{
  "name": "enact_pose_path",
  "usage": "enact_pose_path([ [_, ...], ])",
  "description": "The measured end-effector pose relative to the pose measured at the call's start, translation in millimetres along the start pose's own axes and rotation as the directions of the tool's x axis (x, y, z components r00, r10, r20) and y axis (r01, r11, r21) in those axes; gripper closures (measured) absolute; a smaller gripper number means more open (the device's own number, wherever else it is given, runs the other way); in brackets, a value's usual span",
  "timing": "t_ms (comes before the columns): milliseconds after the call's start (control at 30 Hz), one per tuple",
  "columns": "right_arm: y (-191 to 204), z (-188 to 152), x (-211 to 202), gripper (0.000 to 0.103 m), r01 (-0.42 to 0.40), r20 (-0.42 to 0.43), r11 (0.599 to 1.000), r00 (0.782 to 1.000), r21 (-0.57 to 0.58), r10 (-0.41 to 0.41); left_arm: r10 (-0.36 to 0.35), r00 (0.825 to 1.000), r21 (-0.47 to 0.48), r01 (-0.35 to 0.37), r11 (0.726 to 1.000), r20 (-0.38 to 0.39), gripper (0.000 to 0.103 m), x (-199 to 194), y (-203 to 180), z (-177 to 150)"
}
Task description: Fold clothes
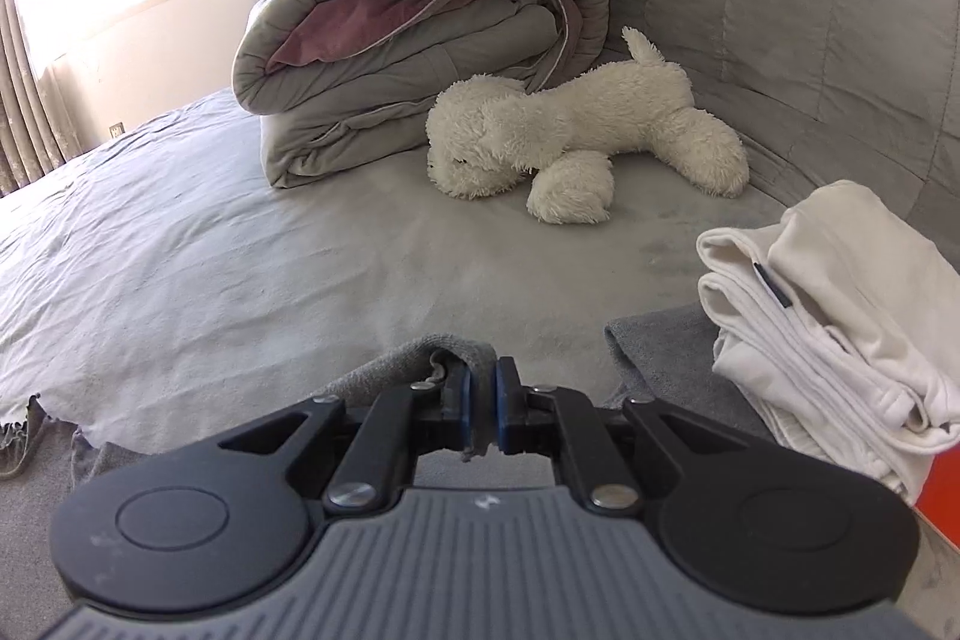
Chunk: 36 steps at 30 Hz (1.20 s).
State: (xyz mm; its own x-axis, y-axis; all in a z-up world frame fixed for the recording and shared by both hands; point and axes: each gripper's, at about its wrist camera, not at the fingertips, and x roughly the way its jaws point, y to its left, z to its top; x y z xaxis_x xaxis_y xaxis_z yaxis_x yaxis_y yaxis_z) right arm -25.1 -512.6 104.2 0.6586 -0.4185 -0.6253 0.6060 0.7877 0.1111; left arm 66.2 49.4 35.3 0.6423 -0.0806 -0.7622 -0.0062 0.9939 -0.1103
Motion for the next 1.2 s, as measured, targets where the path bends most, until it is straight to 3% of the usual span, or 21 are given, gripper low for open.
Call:
enact_pose_path([
  [33,-3,-2,3,0.091,-0.002,-0.026,1.0,1.0,0.009,0.002,-0.002,1.0,0.004,0.002,1.0,-0.001,0.032,0,-1,-1],
  [67,-7,-5,10,0.082,0.004,-0.06,1.0,0.998,0.014,-0.003,-0.002,1.0,0.006,0.002,1.0,-0.002,0.032,0,-1,-1],
  [167,-16,-16,25,0.08,0.039,-0.115,0.998,0.993,0.049,-0.033,-0.007,1.0,0.008,0.007,1.0,-0.001,0.032,-1,-1,-2],
  [233,-21,-17,23,0.08,-0.01,-0.113,0.994,0.993,0.104,0.022,-0.009,1.0,0.008,0.009,1.0,-0.001,0.032,-1,-2,-2],
  [300,-20,-13,16,0.066,-0.062,-0.089,0.992,0.993,0.114,0.072,-0.012,1.0,0.01,0.012,1.0,-0.004,0.032,-1,-2,-2],
  [333,-20,-11,14,0.05,-0.083,-0.078,0.99,0.993,0.115,0.093,-0.013,1.0,0.01,0.013,1.0,-0.005,0.032,-1,-2,-2],
  [367,-19,-9,12,0.044,-0.104,-0.07,0.987,0.991,0.123,0.113,-0.015,1.0,0.009,0.015,1.0,-0.006,0.032,-1,-2,-2],
  [467,-18,-5,9,0.044,-0.16,-0.047,0.976,0.985,0.145,0.168,-0.021,1.0,0.001,0.021,1.0,-0.009,0.032,-1,-1,0],
  [533,-12,-2,14,0.044,-0.157,-0.053,0.98,0.985,0.119,0.164,-0.027,1.0,-0.008,0.027,1.0,-0.013,0.032,-1,1,0],
  [733,22,-7,59,0.044,-0.116,-0.148,0.991,0.983,-0.069,0.105,-0.02,1.0,-0.018,0.02,1.0,-0.012,0.032,1,3,1],
  [867,54,-24,78,0.044,-0.113,-0.208,0.95,0.977,-0.292,0.052,-0.026,1.0,-0.016,0.025,1.0,-0.016,0.032,2,5,2],
  [933,69,-37,84,0.047,-0.106,-0.222,0.902,0.975,-0.419,0.011,-0.028,0.999,-0.015,0.028,0.999,-0.017,0.032,3,5,3],
  [1000,72,-40,86,0.071,-0.13,-0.239,0.894,0.971,-0.428,0.027,-0.031,0.999,-0.017,0.031,0.999,-0.019,0.032,3,6,3],
  [1033,72,-38,86,0.096,-0.128,-0.236,0.898,0.971,-0.422,0.028,-0.032,0.999,-0.018,0.032,0.999,-0.019,0.032,3,6,3],
  [1133,82,-30,70,0.096,-0.059,-0.098,0.878,0.995,-0.474,0.013,-0.034,0.999,-0.025,0.034,0.999,-0.02,0.032,3,6,4],
  [1200,92,-22,60,0.096,-0.035,-0.021,0.873,0.999,-0.486,0.028,-0.036,0.999,-0.022,0.036,0.999,-0.017,0.032,3,4,4],
])
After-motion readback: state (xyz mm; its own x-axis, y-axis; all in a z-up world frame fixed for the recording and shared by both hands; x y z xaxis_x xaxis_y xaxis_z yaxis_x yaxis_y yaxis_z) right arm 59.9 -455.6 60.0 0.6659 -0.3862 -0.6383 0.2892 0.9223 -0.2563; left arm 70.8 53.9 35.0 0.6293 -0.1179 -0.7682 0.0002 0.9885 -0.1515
